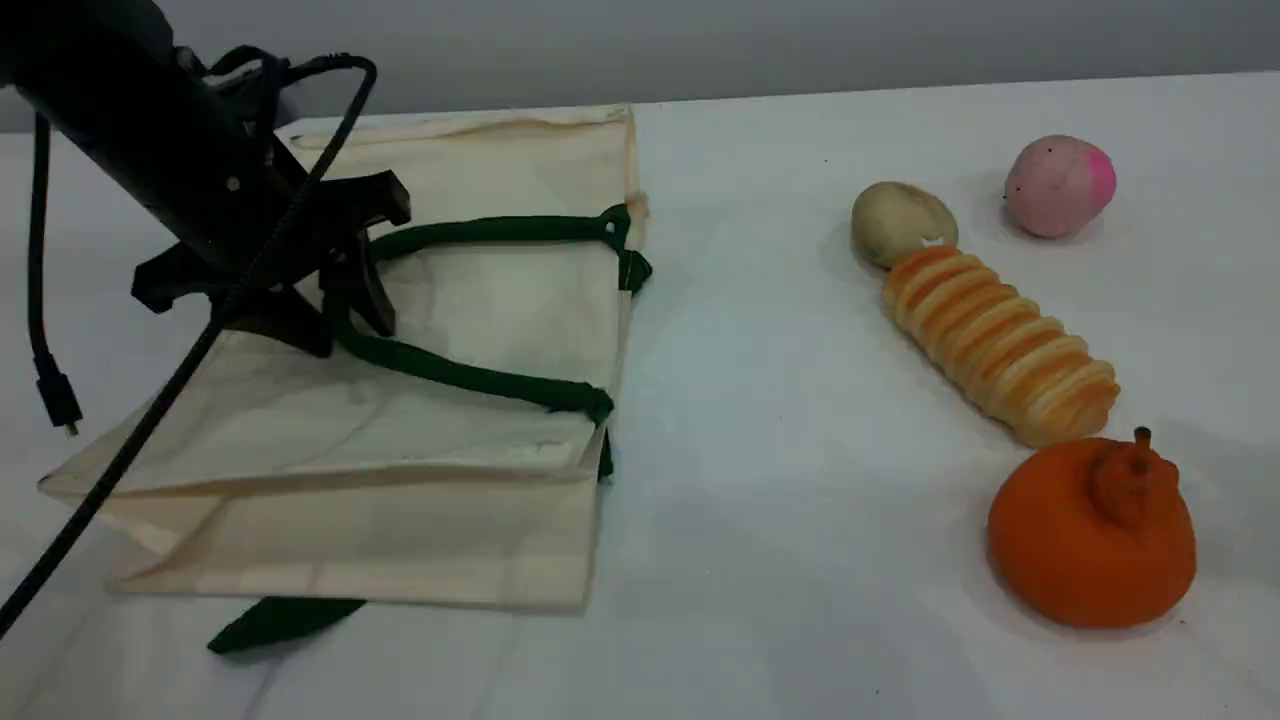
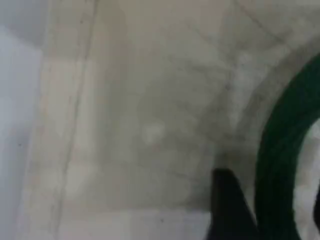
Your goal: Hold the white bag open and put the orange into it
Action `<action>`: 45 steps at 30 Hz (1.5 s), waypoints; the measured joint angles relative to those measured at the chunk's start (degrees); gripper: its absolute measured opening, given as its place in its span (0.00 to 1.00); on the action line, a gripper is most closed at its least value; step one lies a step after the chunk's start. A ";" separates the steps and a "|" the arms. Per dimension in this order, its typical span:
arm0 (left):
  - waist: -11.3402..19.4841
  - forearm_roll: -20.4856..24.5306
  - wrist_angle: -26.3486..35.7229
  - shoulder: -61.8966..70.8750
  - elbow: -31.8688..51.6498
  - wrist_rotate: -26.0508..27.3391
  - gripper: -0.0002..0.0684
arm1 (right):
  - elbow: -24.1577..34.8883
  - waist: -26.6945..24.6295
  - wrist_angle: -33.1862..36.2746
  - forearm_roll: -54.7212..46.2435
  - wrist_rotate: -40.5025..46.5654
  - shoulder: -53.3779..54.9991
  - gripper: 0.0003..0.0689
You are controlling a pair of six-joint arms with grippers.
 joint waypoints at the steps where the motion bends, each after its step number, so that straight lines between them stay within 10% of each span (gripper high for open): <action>1: 0.00 0.00 -0.06 0.00 0.00 0.00 0.41 | 0.00 0.00 0.00 0.00 0.00 0.00 0.75; 7: 0.00 -0.11 -0.10 -0.07 0.00 0.00 0.10 | 0.00 0.00 0.00 0.00 0.00 0.00 0.75; 32: -6.64 0.03 26.74 -20.08 -13.06 13.68 0.10 | 0.05 0.36 3.84 -12.51 11.17 0.80 0.74; 45: -10.18 -0.03 34.15 -26.97 -18.85 13.70 0.10 | 0.05 13.52 -2.93 -25.82 22.57 9.95 0.74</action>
